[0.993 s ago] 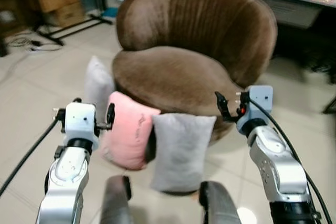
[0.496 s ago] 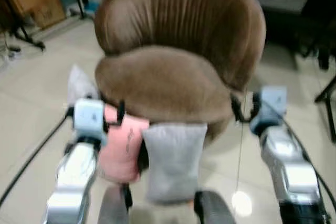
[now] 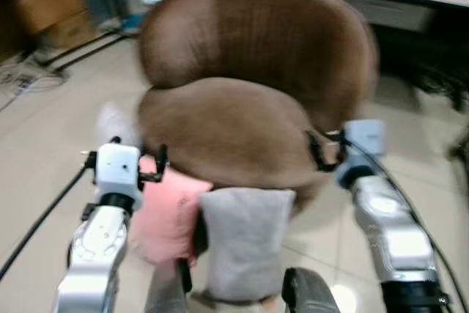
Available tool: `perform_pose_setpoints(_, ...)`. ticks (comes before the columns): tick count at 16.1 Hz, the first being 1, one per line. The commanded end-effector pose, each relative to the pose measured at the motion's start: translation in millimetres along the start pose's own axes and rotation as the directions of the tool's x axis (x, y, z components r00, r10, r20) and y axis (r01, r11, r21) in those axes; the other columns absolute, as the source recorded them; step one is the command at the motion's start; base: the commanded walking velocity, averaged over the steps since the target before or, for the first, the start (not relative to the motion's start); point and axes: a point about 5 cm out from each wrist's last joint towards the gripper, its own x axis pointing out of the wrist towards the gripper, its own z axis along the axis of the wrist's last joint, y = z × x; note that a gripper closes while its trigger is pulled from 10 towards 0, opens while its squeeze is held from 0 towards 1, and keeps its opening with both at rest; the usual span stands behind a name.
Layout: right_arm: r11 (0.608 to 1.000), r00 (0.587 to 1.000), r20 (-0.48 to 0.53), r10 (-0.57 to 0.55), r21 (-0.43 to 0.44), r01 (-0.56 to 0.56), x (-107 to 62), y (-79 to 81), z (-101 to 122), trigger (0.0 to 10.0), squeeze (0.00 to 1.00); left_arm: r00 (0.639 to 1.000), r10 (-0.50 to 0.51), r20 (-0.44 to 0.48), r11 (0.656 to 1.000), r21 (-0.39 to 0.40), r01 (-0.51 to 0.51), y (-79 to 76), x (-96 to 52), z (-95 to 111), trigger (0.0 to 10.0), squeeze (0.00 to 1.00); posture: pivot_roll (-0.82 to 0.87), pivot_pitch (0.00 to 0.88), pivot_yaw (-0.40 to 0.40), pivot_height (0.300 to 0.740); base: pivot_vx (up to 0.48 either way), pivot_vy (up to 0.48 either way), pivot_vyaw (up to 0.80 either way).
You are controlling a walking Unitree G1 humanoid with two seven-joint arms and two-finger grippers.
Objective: Move the pillow to the sofa from floor
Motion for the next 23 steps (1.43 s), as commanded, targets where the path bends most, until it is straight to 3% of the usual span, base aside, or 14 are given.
perform_pose_setpoints(1, 1.0, 1.0, 0.018, 0.001, -0.017, -0.001, -0.5, -3.7, 3.3, 10.0, 0.0, 1.0, -0.007, 0.005, 1.0, 0.001, 0.007, -1.9, 1.6, 1.8, 10.0, 0.0, -0.1, 0.0, -0.012, 0.575, 0.289, 0.0, 0.8)
perform_pose_setpoints(6, 1.0, 1.0, 0.03, -0.008, -0.022, 0.008, 0.6, -6.0, 4.7, 10.0, 0.0, 1.0, -0.009, 0.004, 1.0, 0.007, 0.009, -2.4, 2.0, 1.9, 10.0, 0.0, -0.1, 0.0, -0.012, 0.575, 0.274, 0.0, 0.68)
perform_pose_setpoints(8, 0.999, 0.999, 0.019, -0.034, 0.033, 0.033, 2.9, -12.9, 3.3, 10.0, 0.0, 1.0, -0.012, 0.0, 1.0, 0.024, 0.012, -2.2, 3.0, 1.6, 10.0, 0.0, -0.1, 0.0, -0.009, 0.575, 0.0, 0.0, 0.0)
perform_pose_setpoints(12, 0.999, 0.999, -0.024, 0.031, 0.011, -0.031, 8.5, -16.3, -2.4, 10.0, 0.0, 0.999, -0.051, -0.004, 0.997, 0.056, 0.051, -3.8, 4.6, 0.1, 10.0, 0.0, -0.1, 0.0, -0.005, 0.56, 0.0, 0.0, 0.0)
perform_pose_setpoints(15, 0.995, 0.994, -0.074, 0.085, -0.04, -0.088, 12.5, -18.9, -10.0, 10.0, 0.0, 0.988, -0.148, -0.036, 0.986, 0.079, 0.15, -9.4, 3.2, -6.0, 10.0, 0.0, -0.1, 0.0, -0.01, 0.535, 0.0, 0.0, 0.0)
perform_pose_setpoints(18, 0.984, 0.977, -0.157, 0.146, -0.083, -0.16, 19.1, -22.2, -28.5, 10.0, 0.0, 0.955, -0.281, -0.091, 0.949, 0.124, 0.291, -19.8, -6.6, -17.8, 10.0, 0.0, -0.09, 0.0, -0.015, 0.51, 0.0, 0.0, 0.0)
perform_pose_setpoints(23, 0.97, 0.953, -0.233, 0.193, -0.101, -0.221, 24.0, -21.6, -49.1, 10.0, 0.0, 0.936, -0.332, -0.114, 0.932, 0.116, 0.344, -23.9, -21.2, -22.0, 10.0, 0.0, -0.1, 0.0, -0.017, 0.465, 0.0, 0.0, 0.0)
